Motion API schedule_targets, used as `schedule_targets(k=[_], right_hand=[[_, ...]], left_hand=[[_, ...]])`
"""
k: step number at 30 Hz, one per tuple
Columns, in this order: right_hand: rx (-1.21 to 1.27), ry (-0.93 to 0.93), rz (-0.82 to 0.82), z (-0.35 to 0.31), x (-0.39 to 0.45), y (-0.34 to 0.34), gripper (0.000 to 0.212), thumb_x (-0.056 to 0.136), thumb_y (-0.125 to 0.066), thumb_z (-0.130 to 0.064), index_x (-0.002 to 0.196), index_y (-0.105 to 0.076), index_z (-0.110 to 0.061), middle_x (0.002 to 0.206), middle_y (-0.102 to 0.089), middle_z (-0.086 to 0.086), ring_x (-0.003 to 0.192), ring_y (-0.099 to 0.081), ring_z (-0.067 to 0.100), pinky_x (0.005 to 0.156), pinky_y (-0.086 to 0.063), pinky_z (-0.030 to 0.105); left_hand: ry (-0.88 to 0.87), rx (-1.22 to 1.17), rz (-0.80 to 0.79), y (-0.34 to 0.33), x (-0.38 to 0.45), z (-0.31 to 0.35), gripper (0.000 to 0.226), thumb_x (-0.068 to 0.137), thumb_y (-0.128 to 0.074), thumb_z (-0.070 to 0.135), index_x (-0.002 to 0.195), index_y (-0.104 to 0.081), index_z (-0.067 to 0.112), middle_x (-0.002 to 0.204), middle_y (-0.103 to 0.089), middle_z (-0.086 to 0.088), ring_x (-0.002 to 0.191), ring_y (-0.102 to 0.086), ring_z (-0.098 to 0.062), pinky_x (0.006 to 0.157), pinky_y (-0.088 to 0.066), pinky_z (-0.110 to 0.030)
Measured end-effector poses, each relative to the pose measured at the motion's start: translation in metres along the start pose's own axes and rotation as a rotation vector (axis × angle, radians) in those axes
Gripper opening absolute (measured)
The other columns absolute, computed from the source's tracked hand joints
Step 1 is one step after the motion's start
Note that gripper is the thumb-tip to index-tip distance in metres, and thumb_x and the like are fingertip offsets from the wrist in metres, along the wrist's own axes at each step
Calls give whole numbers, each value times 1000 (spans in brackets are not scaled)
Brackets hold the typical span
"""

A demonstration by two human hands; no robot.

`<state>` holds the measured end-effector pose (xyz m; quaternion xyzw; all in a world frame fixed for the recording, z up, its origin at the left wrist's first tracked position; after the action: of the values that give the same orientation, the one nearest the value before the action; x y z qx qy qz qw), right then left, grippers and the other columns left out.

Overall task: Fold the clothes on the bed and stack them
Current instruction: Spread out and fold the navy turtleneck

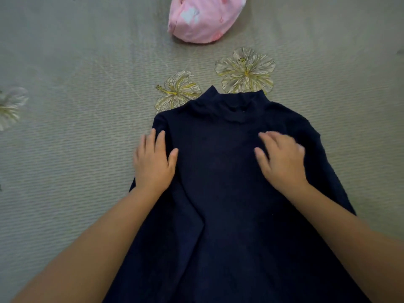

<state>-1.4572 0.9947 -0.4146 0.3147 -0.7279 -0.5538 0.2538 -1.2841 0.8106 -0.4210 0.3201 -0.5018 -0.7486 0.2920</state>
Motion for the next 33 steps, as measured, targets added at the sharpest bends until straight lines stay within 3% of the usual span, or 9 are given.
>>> schedule_targets(k=[2, 5, 7, 10, 13, 17, 25, 28, 33], right_hand=[[-20, -219, 141, 28, 31, 17, 44, 90, -44, -29, 121, -54, -1, 122, -56, 21, 110, -52, 38, 90, -34, 48], [-58, -507, -95, 68, 66, 20, 39, 94, -47, -24, 116, -51, 7, 118, -53, 29, 110, -48, 41, 92, -35, 44], [1, -509, -205, 75, 75, 14, 30, 95, -45, -19, 104, -53, 8, 109, -57, 30, 102, -53, 41, 82, -39, 40], [87, -478, -23, 88, 92, 19, 24, 95, -41, -11, 100, -50, 11, 107, -53, 34, 99, -51, 43, 77, -36, 42], [-50, -433, 68, 111, 115, 29, 24, 96, -39, -11, 101, -47, 11, 104, -52, 37, 94, -52, 48, 73, -37, 47], [-290, -140, 149, 121, 121, 11, 23, 94, -44, -7, 90, -51, 15, 90, -53, 39, 79, -52, 48, 60, -33, 46], [-321, -273, 60, 111, 125, 5, 30, 85, -39, -9, 102, -51, 13, 107, -50, 35, 99, -47, 42, 86, -28, 44], [-223, -265, -21, 89, 148, 8, 32, 91, -46, -18, 111, -56, 4, 117, -53, 26, 110, -46, 38, 94, -27, 42], [-179, -361, 9, 77, 161, 10, 24, 92, -48, -17, 106, -59, -1, 112, -58, 23, 107, -50, 38, 93, -31, 43]], left_hand=[[-9, -7, 52, 7, 20, 7, 53, 96, -38, 28, 141, -26, 2, 149, -24, -17, 138, -17, -31, 113, -16, -42], [42, -28, 71, 9, 59, 25, 46, 97, -38, 25, 135, -35, 0, 140, -38, -17, 130, -30, -31, 106, -25, -40], [80, 22, 64, 3, 78, 33, 34, 98, -37, 23, 120, -49, 0, 125, -49, -18, 117, -40, -32, 92, -32, -40], [165, -63, 108, 0, 97, 35, 24, 97, -34, 15, 101, -52, -1, 104, -56, -21, 96, -49, -36, 69, -31, -41], [46, 18, 129, 0, 118, 33, 15, 94, -34, 8, 96, -48, 1, 96, -56, -24, 77, -47, -34, 61, -27, -38], [4, 50, 179, -1, 136, 28, 19, 92, -35, 8, 98, -50, 0, 100, -52, -25, 83, -44, -34, 65, -24, -37], [-25, 170, 47, 0, 138, 35, 40, 94, -40, 38, 113, -50, 4, 118, -50, -19, 112, -43, -34, 91, -31, -46], [-183, 218, 21, 2, 145, 51, 29, 94, -42, 33, 105, -56, 10, 113, -56, -10, 109, -46, -28, 94, -26, -42], [11, 142, 69, 4, 149, 63, 26, 95, -41, 29, 110, -52, 11, 116, -53, -11, 111, -45, -29, 95, -28, -42]])
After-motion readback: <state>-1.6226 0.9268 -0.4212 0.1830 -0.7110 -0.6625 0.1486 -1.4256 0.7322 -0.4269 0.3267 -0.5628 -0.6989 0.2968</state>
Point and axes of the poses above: each hand's wrist, its own x-axis towards the middle knuckle, its own y-axis out of the back of the hand, z = x × y, the point moved 1 cm from there along x, towards the middle knuckle
